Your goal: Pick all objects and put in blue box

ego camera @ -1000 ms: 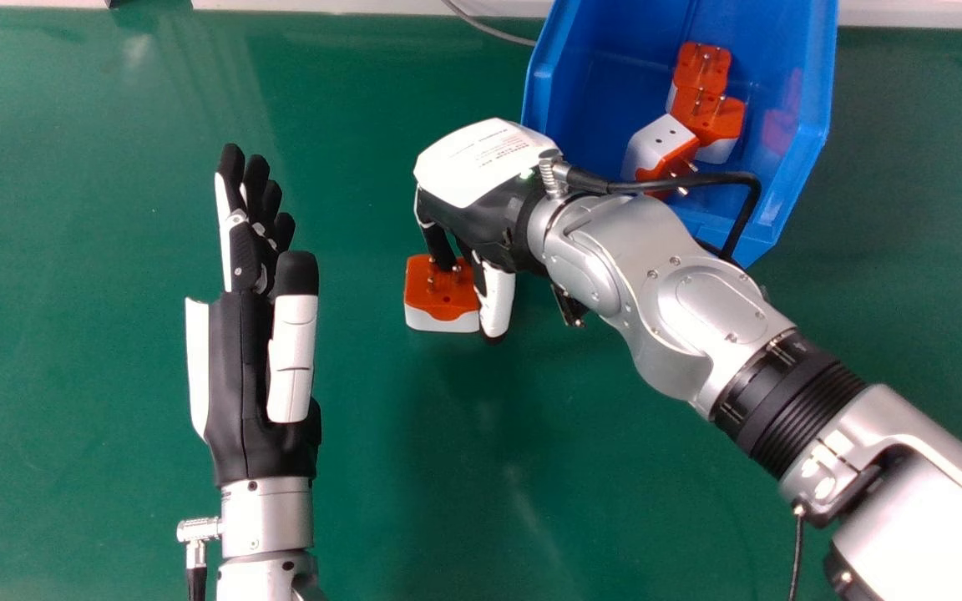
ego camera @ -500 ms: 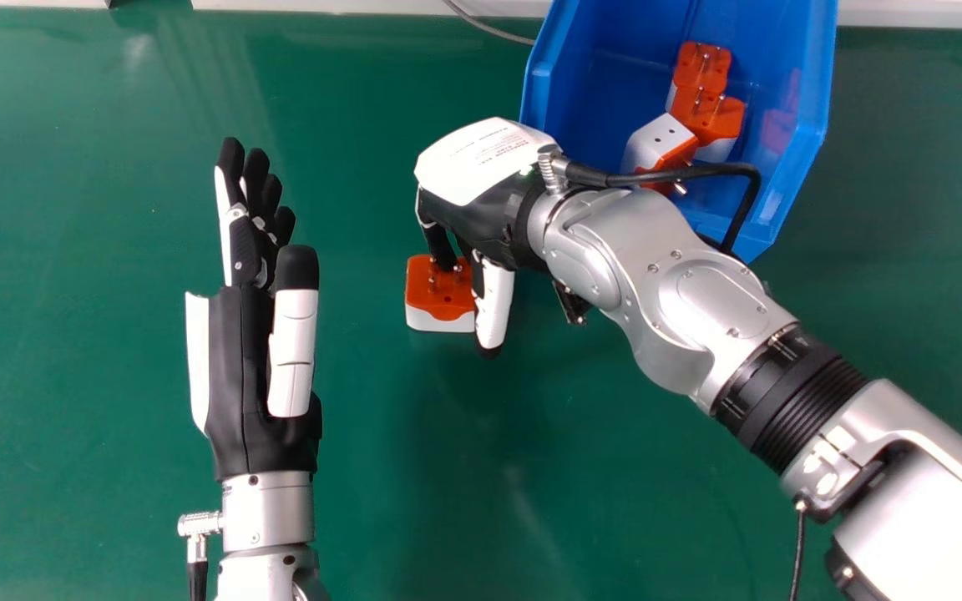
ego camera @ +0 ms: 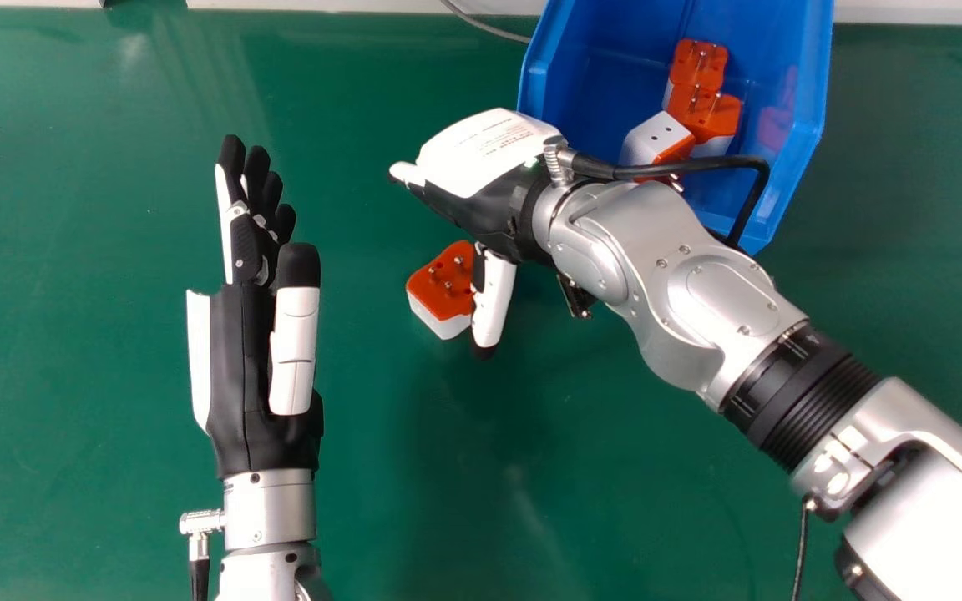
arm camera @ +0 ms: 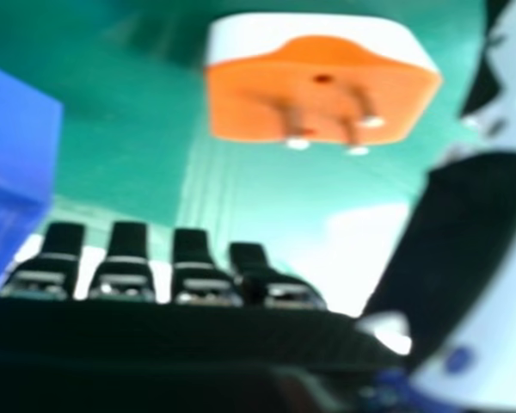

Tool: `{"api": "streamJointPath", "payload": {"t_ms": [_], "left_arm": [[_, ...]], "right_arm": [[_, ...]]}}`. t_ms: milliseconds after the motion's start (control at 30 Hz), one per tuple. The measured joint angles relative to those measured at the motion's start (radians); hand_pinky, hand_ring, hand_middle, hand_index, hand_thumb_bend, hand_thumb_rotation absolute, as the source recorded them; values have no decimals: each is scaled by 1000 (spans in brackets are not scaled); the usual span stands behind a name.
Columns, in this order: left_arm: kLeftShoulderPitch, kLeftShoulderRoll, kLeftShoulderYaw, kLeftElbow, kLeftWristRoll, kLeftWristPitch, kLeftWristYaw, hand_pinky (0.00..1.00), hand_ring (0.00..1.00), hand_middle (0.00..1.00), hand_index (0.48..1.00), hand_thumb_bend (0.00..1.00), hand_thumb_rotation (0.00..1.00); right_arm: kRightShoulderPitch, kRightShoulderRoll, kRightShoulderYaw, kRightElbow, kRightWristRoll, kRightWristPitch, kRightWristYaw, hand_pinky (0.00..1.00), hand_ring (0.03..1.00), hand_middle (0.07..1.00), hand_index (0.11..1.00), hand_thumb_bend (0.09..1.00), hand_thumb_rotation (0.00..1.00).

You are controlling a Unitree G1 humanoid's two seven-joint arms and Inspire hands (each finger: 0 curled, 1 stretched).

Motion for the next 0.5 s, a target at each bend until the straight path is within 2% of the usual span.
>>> {"api": "streamJointPath", "payload": {"t_ms": [133,500], "left_arm": [[0,0,-1,0,6,0,3,1000,1000,1000,1000,806,898],[0,0,-1,0,6,0,4,1000,1000,1000,1000,802,900]], "right_arm": [[11,-2,-2,-1,12,-18,-38,969,974,980,979,981,293],[13,0,-1,7,20,-23,-67,982,992,994,994,995,294]]}}
